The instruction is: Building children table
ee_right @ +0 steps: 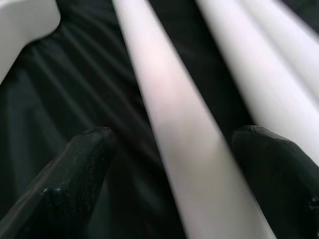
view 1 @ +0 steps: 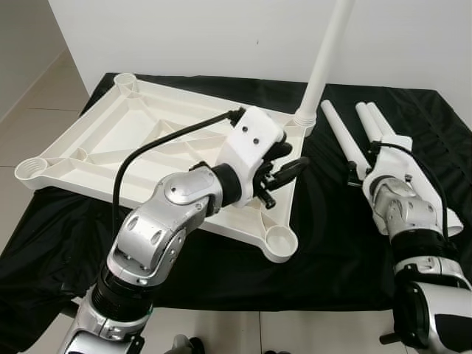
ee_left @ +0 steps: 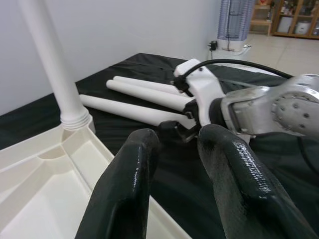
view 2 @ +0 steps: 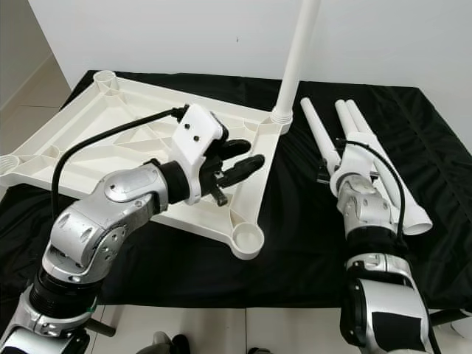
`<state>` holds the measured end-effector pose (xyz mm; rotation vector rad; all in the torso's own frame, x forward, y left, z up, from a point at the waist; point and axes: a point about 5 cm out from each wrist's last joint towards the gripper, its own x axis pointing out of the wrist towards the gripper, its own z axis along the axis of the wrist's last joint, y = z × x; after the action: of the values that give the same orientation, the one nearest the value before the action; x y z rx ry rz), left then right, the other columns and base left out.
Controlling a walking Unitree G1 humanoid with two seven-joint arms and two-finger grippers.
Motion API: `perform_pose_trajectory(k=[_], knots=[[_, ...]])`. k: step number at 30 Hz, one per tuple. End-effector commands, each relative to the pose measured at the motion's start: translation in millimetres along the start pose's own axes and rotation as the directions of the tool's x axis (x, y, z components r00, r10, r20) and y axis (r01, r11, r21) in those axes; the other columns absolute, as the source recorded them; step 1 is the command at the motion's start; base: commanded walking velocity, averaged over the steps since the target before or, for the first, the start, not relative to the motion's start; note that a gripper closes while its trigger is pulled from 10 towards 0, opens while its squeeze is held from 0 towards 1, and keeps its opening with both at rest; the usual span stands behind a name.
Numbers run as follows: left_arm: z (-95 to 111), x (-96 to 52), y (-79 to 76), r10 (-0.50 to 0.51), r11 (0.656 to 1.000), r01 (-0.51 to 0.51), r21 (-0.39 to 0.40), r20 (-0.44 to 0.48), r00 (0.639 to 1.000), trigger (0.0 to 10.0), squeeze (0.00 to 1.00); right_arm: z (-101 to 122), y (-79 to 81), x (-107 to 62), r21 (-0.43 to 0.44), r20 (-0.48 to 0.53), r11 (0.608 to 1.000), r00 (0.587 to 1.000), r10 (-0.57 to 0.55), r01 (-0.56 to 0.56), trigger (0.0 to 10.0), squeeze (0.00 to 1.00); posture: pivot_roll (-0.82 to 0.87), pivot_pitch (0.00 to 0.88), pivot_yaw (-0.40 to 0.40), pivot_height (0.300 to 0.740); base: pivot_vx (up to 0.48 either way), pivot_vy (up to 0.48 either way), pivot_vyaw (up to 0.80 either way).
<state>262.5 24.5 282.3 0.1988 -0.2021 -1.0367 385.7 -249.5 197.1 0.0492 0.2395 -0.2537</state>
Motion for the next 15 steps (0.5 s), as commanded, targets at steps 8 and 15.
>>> perform_pose_trajectory(k=[8,15], knots=[[4,2.6,-13.0,-0.051,0.999,0.051,-0.001,0.012,0.999,10.0,0.0,-20,3.3,3.1,0.098,-0.199,0.995,0.98,0.015,0.004,10.0,0.0,-0.06,0.13,-0.038,0.74,0.0,0.0,0.0],[5,3.2,-13.2,-0.045,0.999,0.045,-0.006,0.017,0.999,10.0,0.0,-29,0.7,3.4,0.108,-0.287,0.994,0.958,0.004,0.028,3.2,0.0,-0.06,0.117,-0.041,0.74,0.0,0.0,0.0]])
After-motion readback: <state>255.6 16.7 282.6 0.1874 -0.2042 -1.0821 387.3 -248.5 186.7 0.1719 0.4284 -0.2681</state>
